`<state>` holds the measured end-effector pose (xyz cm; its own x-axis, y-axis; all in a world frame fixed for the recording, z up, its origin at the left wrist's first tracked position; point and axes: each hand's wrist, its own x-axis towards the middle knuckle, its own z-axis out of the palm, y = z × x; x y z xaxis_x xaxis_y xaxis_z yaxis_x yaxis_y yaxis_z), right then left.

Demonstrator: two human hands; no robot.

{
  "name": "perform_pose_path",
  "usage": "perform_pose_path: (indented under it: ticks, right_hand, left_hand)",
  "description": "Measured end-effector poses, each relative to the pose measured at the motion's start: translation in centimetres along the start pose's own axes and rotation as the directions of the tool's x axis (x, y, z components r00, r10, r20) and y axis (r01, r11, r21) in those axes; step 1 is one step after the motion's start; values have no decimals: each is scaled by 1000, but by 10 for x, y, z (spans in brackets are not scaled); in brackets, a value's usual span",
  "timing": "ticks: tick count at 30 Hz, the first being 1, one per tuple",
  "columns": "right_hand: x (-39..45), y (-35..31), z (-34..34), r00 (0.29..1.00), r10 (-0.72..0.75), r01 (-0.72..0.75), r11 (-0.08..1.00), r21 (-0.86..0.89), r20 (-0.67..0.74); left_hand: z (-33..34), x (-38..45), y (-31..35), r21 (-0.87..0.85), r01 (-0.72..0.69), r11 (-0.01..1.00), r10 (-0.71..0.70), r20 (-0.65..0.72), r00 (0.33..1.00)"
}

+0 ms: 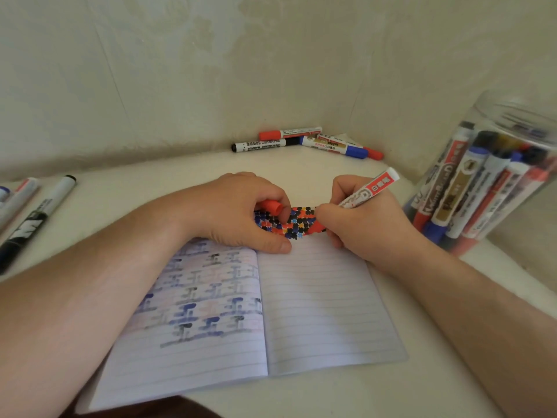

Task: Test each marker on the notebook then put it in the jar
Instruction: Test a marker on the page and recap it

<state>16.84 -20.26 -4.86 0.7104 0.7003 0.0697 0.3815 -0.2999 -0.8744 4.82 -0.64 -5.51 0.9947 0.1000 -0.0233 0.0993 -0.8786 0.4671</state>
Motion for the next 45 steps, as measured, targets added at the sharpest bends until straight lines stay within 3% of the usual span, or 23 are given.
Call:
perform_pose_path:
  ticks: [23,27,36,40,43,45]
  right_hand:
    - [-1,1,0,999,-9,9,1000,9,38]
    - [0,3,-1,1000,3,-2,998,69,-12]
    - [0,1,-1,999,-15,15,1000,13,35]
    - [2,3,-6,1000,-2,6,975,220,-16]
    - [2,0,-14,999,-39,23,856,517,20]
    - [1,-3,-17,995,-58,-3,788,616,79]
  left_hand:
    - [0,0,1,1,-6,1000,6,-13,1000]
    - [-2,-1,2,-8,10,1000,-10,-8,1000]
    - [-2,-2,4,-8,27,1000,-27,3,1000]
    - [-3,-4,5,-41,55,998,-54,9,998]
    - [-6,-4,4,-264,102,959,-114,-32,993]
    - [-7,-4,2,-375,106,921,-143,-73,987]
